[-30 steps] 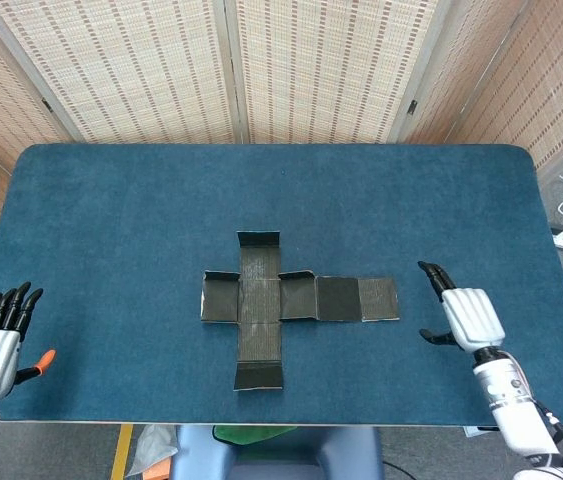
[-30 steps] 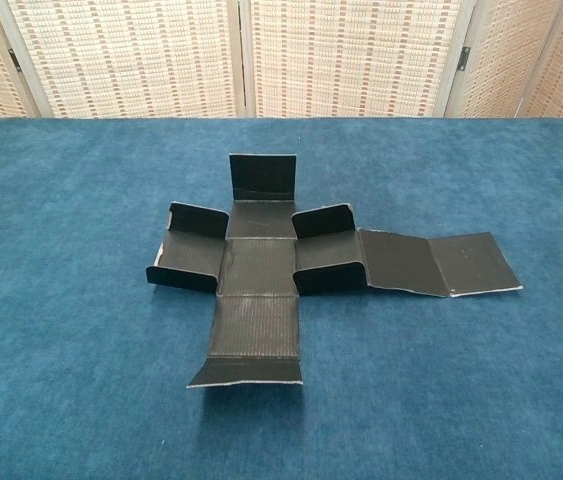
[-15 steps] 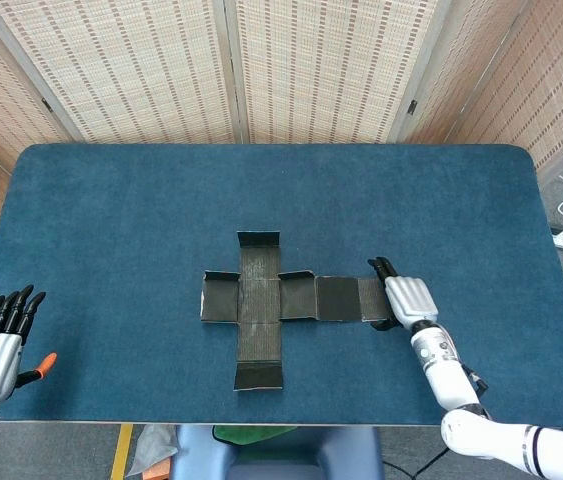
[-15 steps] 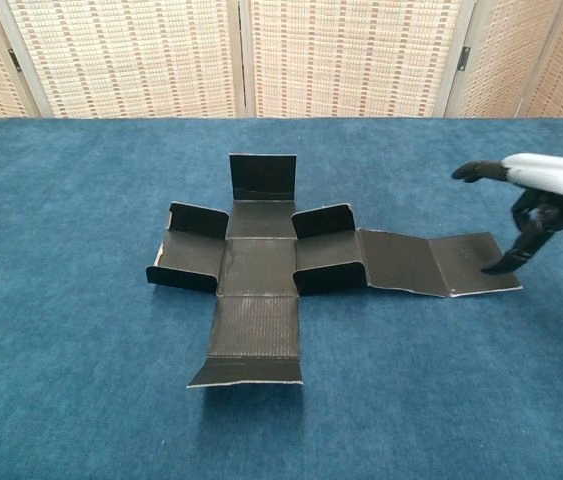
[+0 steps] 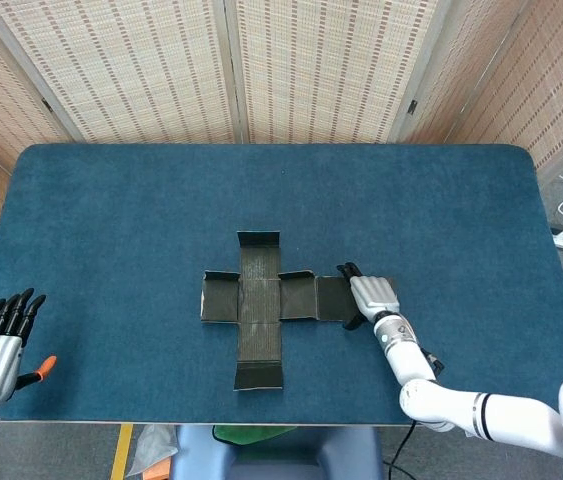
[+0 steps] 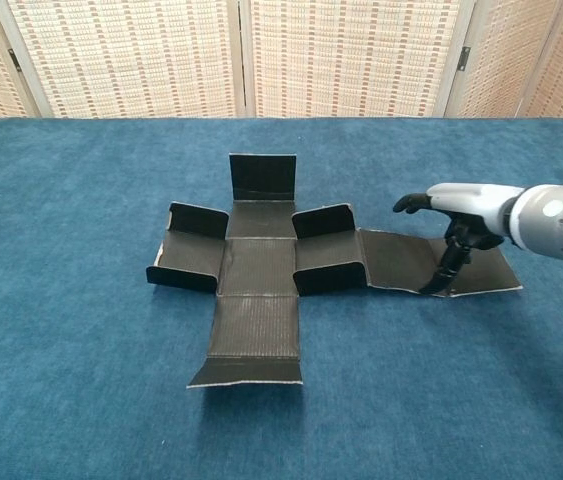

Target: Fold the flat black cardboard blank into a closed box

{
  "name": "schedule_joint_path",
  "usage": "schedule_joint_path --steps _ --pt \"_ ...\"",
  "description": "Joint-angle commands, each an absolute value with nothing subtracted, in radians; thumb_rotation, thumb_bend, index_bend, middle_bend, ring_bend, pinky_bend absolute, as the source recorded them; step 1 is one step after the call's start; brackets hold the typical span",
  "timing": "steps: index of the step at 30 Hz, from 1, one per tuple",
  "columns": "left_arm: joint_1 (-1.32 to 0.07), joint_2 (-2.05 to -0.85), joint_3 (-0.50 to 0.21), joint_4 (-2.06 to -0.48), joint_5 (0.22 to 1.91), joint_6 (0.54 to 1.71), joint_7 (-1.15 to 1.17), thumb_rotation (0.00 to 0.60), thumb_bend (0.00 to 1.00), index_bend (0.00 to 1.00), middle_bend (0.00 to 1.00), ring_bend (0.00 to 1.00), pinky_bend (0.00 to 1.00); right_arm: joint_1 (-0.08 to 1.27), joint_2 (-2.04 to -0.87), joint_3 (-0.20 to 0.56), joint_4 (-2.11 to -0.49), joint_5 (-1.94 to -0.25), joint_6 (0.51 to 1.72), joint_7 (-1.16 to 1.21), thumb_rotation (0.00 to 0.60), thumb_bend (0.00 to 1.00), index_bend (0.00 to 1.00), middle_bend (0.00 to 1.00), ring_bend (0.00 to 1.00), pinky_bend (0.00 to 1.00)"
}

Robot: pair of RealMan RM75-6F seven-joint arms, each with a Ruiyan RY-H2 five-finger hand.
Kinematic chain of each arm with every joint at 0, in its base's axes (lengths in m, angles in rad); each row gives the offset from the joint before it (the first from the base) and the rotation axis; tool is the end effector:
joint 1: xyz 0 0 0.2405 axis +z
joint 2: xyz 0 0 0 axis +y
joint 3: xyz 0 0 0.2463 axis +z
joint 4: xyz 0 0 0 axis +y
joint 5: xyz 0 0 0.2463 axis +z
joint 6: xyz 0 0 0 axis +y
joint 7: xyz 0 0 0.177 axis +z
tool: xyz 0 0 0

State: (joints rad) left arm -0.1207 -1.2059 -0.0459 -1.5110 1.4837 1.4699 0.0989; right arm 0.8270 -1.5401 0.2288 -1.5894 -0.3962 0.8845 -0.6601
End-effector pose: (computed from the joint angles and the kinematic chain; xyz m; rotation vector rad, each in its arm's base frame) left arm -0.3248 0.2281 0.1018 -1.4310 -0.8161 -0.8282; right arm -0.1566 -0.3671 -0.0875 1.7112 -1.3738 0.5529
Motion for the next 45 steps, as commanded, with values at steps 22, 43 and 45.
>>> schedule_joint_path --steps 22,43,45 --pt "-0.129 -1.205 -0.043 -1.493 1.478 1.441 0.061 0.600 0.22 0.00 0.00 0.00 0.05 1.003 -1.622 0.165 -1.474 -0.186 0.899 -0.754 0.600 0.13 0.20 0.09 0.72 0.97" --pt "-0.401 -1.393 -0.149 -1.275 1.463 1.172 0.015 0.600 0.24 0.28 0.26 0.61 0.67 0.963 -1.629 0.141 -1.538 -0.444 0.971 -0.656 0.600 0.20 0.54 0.44 0.75 1.00" --pt "-0.473 -1.462 -0.170 -1.212 1.433 1.083 0.068 0.600 0.24 0.21 0.23 0.59 0.67 0.963 -1.651 0.131 -1.532 -0.490 1.008 -0.667 0.600 0.20 0.54 0.45 0.75 1.00"
